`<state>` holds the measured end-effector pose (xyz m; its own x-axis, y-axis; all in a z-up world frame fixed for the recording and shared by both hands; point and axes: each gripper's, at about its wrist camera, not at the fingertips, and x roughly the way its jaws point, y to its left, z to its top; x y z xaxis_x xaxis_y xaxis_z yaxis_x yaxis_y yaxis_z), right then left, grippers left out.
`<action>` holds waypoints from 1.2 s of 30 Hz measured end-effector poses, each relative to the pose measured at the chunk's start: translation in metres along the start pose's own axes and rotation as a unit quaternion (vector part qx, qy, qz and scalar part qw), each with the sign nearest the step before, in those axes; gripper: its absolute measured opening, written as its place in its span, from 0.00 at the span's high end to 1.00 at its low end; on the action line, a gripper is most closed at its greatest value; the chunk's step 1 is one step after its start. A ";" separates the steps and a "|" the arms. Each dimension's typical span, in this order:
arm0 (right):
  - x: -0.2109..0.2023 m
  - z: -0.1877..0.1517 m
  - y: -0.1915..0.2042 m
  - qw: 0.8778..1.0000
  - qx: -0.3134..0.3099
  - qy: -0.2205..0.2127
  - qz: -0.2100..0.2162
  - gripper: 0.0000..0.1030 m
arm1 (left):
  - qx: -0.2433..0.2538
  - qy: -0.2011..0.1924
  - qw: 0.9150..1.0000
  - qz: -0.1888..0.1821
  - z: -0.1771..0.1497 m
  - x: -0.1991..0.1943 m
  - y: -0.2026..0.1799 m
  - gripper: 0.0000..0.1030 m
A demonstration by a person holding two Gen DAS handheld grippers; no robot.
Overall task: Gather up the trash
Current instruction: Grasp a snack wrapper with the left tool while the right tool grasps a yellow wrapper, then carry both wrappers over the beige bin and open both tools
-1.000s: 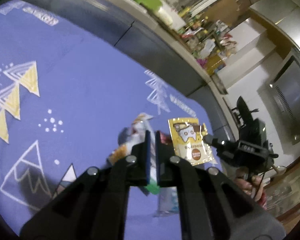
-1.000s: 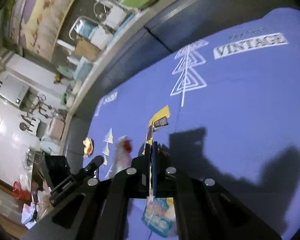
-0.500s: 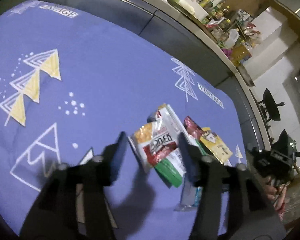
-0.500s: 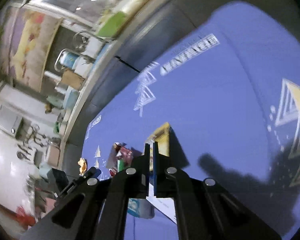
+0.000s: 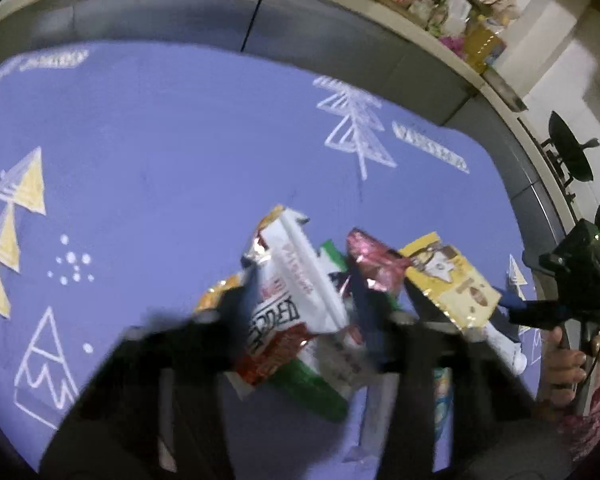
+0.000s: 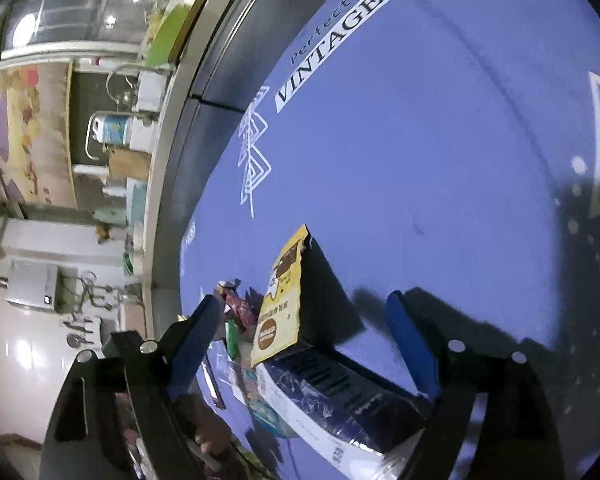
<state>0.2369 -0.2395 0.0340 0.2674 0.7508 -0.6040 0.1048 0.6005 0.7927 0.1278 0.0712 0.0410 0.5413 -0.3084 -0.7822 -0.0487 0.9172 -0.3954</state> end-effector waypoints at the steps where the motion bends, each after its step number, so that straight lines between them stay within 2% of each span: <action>1: 0.006 0.003 0.001 1.000 -0.002 0.014 0.004 0.28 | -0.002 0.002 1.000 -0.002 0.000 0.001 0.002 0.81; 2: 0.010 0.004 0.002 1.000 -0.005 0.023 0.006 0.32 | -0.001 -0.001 1.000 -0.002 -0.001 0.000 0.004 0.84; 3: 0.016 0.005 0.005 0.999 -0.012 0.032 0.005 0.44 | -0.001 -0.004 1.000 -0.001 -0.002 -0.003 0.005 0.88; 4: 0.023 0.005 0.008 0.999 -0.020 0.041 0.002 0.61 | -0.004 -0.009 1.000 -0.004 -0.003 -0.007 0.008 0.92; 5: 0.032 0.004 0.012 0.998 -0.029 0.054 0.001 0.71 | -0.011 -0.015 1.000 -0.010 -0.004 -0.012 0.010 0.94; 6: 0.039 0.003 0.015 0.997 -0.035 0.062 0.000 0.88 | -0.016 -0.018 1.000 -0.015 -0.004 -0.017 0.013 0.96; 8: 0.046 -0.001 0.023 0.996 -0.053 0.065 0.001 0.98 | -0.034 -0.029 0.999 -0.031 -0.001 -0.029 0.018 0.97; 12: 0.021 -0.006 0.040 0.995 -0.092 0.027 0.023 1.00 | -0.052 -0.043 0.995 -0.067 0.002 -0.050 0.015 0.97; 14: -0.003 -0.007 0.041 0.994 -0.103 -0.001 0.028 1.00 | -0.055 -0.049 0.992 -0.101 0.003 -0.058 0.004 0.97; 18: -0.063 -0.006 0.015 0.993 -0.095 -0.055 0.038 1.00 | -0.035 -0.047 0.985 -0.160 0.008 -0.061 -0.045 0.97; 21: -0.108 -0.008 -0.018 0.992 -0.069 -0.096 0.039 1.00 | -0.001 -0.028 0.978 -0.207 0.012 -0.051 -0.103 0.97; 24: -0.159 -0.015 -0.059 0.989 -0.044 -0.140 0.032 1.00 | 0.035 0.011 0.969 -0.246 0.015 -0.025 -0.173 0.97; 27: -0.218 -0.026 -0.107 0.982 -0.014 -0.189 0.014 1.00 | 0.078 0.052 0.955 -0.281 0.009 0.009 -0.254 0.97; 30: -0.271 -0.041 -0.155 0.972 0.022 -0.234 -0.010 1.00 | 0.120 0.102 0.936 -0.314 -0.009 0.047 -0.341 0.97; 33: -0.305 -0.056 -0.192 0.963 0.053 -0.263 -0.027 1.00 | 0.151 0.143 0.922 -0.328 -0.032 0.084 -0.408 0.97; 36: -0.317 -0.064 -0.220 0.959 0.078 -0.272 -0.035 1.00 | 0.174 0.168 0.916 -0.320 -0.053 0.115 -0.453 0.97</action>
<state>0.0681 -0.5919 0.0460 0.7096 0.4311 -0.5574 0.2704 0.5639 0.7803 0.1675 -0.3934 0.1050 0.0743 -0.8171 -0.5716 0.4912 0.5288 -0.6921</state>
